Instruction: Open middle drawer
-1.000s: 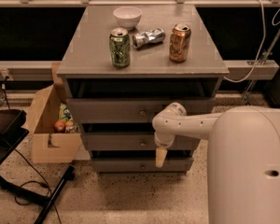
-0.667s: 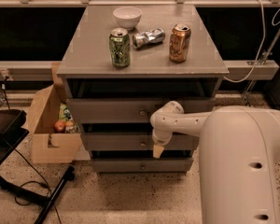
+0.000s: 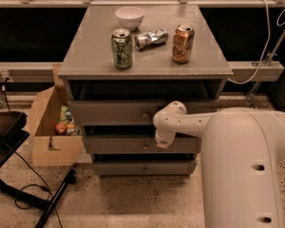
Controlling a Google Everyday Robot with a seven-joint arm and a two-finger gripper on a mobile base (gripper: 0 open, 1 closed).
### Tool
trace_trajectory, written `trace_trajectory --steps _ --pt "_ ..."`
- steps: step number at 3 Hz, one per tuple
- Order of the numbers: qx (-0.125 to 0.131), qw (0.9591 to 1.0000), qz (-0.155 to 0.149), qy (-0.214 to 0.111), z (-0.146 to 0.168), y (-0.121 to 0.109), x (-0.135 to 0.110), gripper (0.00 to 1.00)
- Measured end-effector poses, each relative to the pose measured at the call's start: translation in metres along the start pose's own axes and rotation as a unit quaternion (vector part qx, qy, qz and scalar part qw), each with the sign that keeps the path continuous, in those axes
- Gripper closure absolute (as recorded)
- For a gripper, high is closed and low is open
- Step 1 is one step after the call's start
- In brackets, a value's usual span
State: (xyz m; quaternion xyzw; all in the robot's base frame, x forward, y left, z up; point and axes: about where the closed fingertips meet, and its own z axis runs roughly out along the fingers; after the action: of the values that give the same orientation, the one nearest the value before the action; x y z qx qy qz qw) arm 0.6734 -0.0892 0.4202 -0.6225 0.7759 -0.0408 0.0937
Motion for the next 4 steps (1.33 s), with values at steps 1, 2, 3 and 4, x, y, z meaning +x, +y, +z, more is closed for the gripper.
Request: trace_trajectory --steps 1,2,3,4 --pt "0.0 1.0 0.0 0.0 -0.0025 -0.0005 -0.0002 0.95" --pt "0.0 1.0 0.0 0.0 -0.0044 -0.0008 -0.0004 1.0" --pt "-0.001 1.0 -0.001 0.0 -0.007 0.0005 0.0008 1.0" --pt "-0.002 1.0 -0.001 0.0 -0.0104 -0.0001 0.0005 1.0"
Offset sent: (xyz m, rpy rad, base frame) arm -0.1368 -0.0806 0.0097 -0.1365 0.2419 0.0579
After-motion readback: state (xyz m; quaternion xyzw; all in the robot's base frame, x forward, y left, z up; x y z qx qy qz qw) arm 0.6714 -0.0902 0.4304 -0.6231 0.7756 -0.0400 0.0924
